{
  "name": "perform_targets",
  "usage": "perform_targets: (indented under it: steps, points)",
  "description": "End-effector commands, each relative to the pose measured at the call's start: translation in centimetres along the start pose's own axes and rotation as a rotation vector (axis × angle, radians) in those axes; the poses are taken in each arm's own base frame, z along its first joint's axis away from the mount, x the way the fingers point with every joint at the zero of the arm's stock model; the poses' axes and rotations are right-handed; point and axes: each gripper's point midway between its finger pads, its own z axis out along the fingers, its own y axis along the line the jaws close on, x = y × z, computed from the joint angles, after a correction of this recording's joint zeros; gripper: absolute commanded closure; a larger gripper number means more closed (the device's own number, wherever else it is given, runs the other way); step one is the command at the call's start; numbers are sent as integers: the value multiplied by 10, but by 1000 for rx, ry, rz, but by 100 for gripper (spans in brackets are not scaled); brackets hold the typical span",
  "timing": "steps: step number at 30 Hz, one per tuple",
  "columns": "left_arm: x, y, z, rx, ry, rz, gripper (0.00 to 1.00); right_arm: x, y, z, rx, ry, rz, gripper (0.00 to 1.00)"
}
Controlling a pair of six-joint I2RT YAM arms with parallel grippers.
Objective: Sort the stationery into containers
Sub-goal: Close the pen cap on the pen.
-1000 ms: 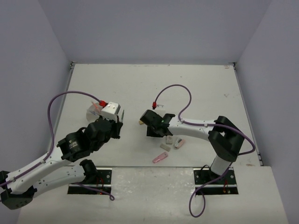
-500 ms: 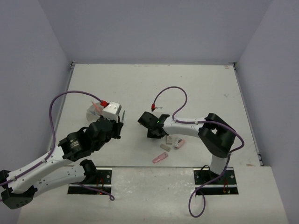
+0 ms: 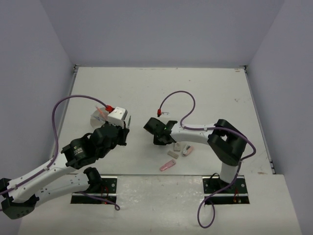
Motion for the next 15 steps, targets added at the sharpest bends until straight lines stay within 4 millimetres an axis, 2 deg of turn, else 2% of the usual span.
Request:
perform_targets:
  steps: [1,3,5,8,9,10,11,13,15]
  points:
    - [-11,-5,0,30,-31,12,100,-33,21,-40,-141,-123,1,100]
    - [-18,-6,-5,34,-50,-38,100,-56,28,-77,-253,-216,-2,100]
    - [-26,-15,-14,84,-70,-158,100,-86,33,-133,-398,-340,25,100]
    - [-32,-49,-23,292,-114,-254,100,-113,36,-198,-596,-492,54,100]
    - [-35,-67,-28,408,-148,-277,100,-125,33,-233,-706,-582,65,100]
    - [-49,-83,-37,525,-221,-303,100,-127,28,-256,-786,-647,49,100]
    - [-48,-93,-38,595,-256,-316,100,-128,24,-272,-843,-691,45,100]
    - [-49,-115,-58,804,-320,-365,100,-138,15,-330,-1025,-823,72,100]
    - [-55,-127,-68,915,-378,-392,100,-124,23,-351,-1165,-847,-17,100]
